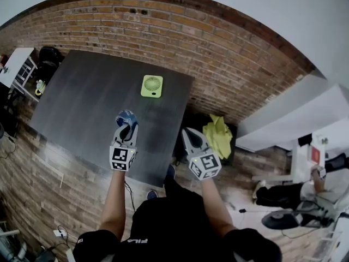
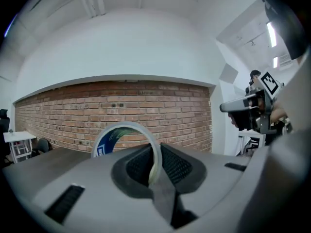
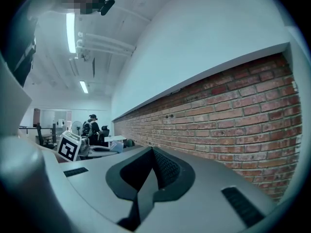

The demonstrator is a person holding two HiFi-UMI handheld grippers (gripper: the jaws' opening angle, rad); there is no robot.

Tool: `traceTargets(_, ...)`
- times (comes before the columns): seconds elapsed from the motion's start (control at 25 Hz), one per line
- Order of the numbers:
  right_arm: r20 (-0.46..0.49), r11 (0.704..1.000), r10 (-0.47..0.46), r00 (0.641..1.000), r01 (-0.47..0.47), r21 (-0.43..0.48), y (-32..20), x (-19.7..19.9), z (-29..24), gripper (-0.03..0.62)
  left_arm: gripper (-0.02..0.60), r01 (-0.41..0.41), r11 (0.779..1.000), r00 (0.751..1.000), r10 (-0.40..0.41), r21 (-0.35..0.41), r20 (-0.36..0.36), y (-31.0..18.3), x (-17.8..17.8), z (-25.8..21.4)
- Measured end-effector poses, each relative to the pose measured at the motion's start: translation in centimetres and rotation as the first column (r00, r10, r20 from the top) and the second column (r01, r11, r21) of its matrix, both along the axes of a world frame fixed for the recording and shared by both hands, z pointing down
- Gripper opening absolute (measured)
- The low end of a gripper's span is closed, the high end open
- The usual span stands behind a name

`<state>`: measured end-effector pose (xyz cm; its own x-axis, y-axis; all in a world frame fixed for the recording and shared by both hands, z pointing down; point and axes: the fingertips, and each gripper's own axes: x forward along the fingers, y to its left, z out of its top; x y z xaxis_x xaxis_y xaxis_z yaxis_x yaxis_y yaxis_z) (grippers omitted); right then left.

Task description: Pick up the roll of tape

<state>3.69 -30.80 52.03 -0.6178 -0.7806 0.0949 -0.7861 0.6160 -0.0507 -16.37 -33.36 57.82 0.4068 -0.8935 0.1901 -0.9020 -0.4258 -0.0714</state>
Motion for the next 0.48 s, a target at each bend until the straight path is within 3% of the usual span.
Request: traceTargets(0.48, -0.004, 1.000, 0.003, 1.000, -0.003, -0.010, 0.7, 0.3, 0.5, 0.006, 0.048, -0.013, 0.995, 0.997, 0.020, 0.096, -0.070, 4.2, 1.3, -5.3)
